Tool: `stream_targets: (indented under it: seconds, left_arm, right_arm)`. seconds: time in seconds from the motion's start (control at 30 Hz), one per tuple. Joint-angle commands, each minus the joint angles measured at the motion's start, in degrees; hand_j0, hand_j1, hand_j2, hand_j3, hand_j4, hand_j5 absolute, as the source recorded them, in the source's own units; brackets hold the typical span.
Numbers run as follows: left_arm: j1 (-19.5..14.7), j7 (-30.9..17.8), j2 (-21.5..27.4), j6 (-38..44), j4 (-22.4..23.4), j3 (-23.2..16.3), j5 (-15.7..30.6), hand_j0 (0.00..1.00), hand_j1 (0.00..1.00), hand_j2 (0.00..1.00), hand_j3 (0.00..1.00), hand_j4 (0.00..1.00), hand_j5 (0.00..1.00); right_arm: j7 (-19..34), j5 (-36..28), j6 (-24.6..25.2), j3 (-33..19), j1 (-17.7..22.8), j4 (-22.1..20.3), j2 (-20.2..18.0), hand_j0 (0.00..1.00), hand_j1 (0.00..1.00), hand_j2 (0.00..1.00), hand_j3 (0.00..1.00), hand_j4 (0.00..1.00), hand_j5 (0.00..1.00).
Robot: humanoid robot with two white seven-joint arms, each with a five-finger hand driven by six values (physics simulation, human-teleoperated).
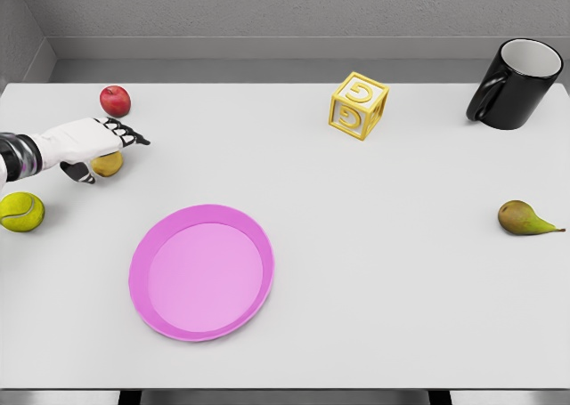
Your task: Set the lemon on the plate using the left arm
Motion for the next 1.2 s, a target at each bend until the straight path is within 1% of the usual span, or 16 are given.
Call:
stream_targets:
  seconds: [0.0, 0.17, 0.2, 0.23, 0.3, 0.33, 0.47, 0.67, 0.87, 0.97, 1.07, 1.17]
  left_arm:
    - [0.0, 0.0, 0.1, 0.1, 0.1, 0.0, 0.2, 1.00, 1.00, 1.00, 1.00, 1.00, 1.00]
    - [0.0, 0.0, 0.1, 0.1, 0.0, 0.0, 0.2, 1.00, 1.00, 1.00, 1.00, 1.00, 1.00]
    - [0.0, 0.0, 0.1, 0.1, 0.0, 0.0, 0.2, 0.97, 0.97, 0.97, 0.97, 0.97, 0.97]
    - [0.0, 0.0, 0.1, 0.1, 0.1, 0.0, 0.2, 0.91, 0.91, 0.91, 0.91, 0.91, 0.91]
    - [0.0, 0.3, 0.1, 0.1, 0.1, 0.0, 0.2, 0.75, 0.75, 0.75, 0.75, 0.75, 0.75]
    - [0.0, 1.0, 0.2, 0.1, 0.0, 0.0, 0.2, 0.70, 0.70, 0.70, 0.70, 0.70, 0.70]
    - [0.0, 1.2, 0.1, 0.1, 0.1, 0.0, 0.2, 0.64, 0.64, 0.64, 0.64, 0.64, 0.64]
    - [0.1, 1.2, 0.3, 0.1, 0.1, 0.0, 0.2, 0.61, 0.61, 0.61, 0.61, 0.61, 0.61]
    - [0.1, 1.2, 0.3, 0.1, 0.0, 0.0, 0.3, 0.60, 0.60, 0.60, 0.60, 0.60, 0.60]
    - [0.1, 1.3, 0.4, 0.1, -0.2, 0.0, 0.5, 0.58, 0.58, 0.58, 0.58, 0.58, 0.58]
    - [0.4, 1.3, 0.8, 0.1, -1.7, 0.1, 1.0, 0.57, 0.57, 0.57, 0.57, 0.57, 0.57]
    - [0.9, 1.3, 0.9, 0.1, -4.2, 0.2, 1.4, 0.57, 0.57, 0.57, 0.57, 0.57, 0.57]
  right_arm:
    - [0.1, 0.0, 0.0, 0.0, 0.0, 0.0, 0.0, 1.00, 1.00, 1.00, 1.00, 1.00, 1.00]
    - [0.1, 0.0, 0.0, 0.0, 0.0, 0.0, 0.0, 1.00, 1.00, 1.00, 1.00, 1.00, 1.00]
    - [0.1, 0.0, 0.0, 0.0, 0.0, 0.0, 0.0, 1.00, 1.00, 1.00, 1.00, 1.00, 1.00]
    - [0.1, 0.0, 0.0, 0.0, 0.0, 0.0, 0.0, 1.00, 1.00, 1.00, 1.00, 1.00, 1.00]
    - [0.0, 0.0, 0.0, 0.0, 0.0, 0.0, 0.0, 1.00, 1.00, 1.00, 1.00, 1.00, 1.00]
    - [0.0, 0.0, 0.0, 0.0, 0.0, 0.0, 0.0, 1.00, 1.00, 1.00, 1.00, 1.00, 1.00]
    - [0.0, 0.0, 0.0, 0.0, 0.0, 0.0, 0.0, 1.00, 1.00, 1.00, 1.00, 1.00, 1.00]
    - [0.0, 0.0, 0.0, 0.0, 0.0, -0.1, 0.0, 1.00, 1.00, 1.00, 1.00, 1.00, 1.00]
    - [0.0, 0.0, 0.0, 0.0, 0.0, 0.0, 0.0, 1.00, 1.00, 1.00, 1.00, 1.00, 1.00]
    - [0.0, 0.0, 0.0, 0.0, 0.0, 0.0, 0.0, 1.00, 1.00, 1.00, 1.00, 1.00, 1.00]
    - [0.1, 0.0, 0.0, 0.0, 0.0, -0.1, 0.0, 1.00, 1.00, 1.00, 1.00, 1.00, 1.00]
    - [0.0, 0.0, 0.0, 0.0, 0.0, 0.0, 0.0, 1.00, 1.00, 1.00, 1.00, 1.00, 1.00]
